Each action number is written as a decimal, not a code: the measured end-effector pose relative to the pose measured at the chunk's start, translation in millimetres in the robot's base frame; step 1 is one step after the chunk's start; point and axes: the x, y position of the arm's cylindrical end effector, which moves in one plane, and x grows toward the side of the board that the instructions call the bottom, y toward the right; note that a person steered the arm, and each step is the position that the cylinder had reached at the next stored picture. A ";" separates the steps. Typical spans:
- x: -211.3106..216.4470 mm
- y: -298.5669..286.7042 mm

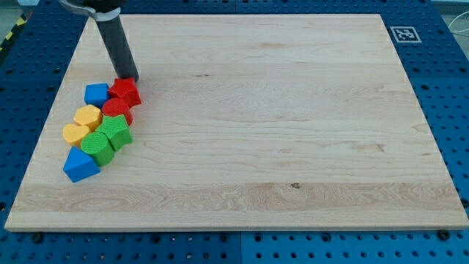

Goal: Nudge blue triangle right a bit

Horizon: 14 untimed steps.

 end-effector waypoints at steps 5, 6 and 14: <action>-16.3 -52.9; -16.2 -60.1; -2.0 -62.4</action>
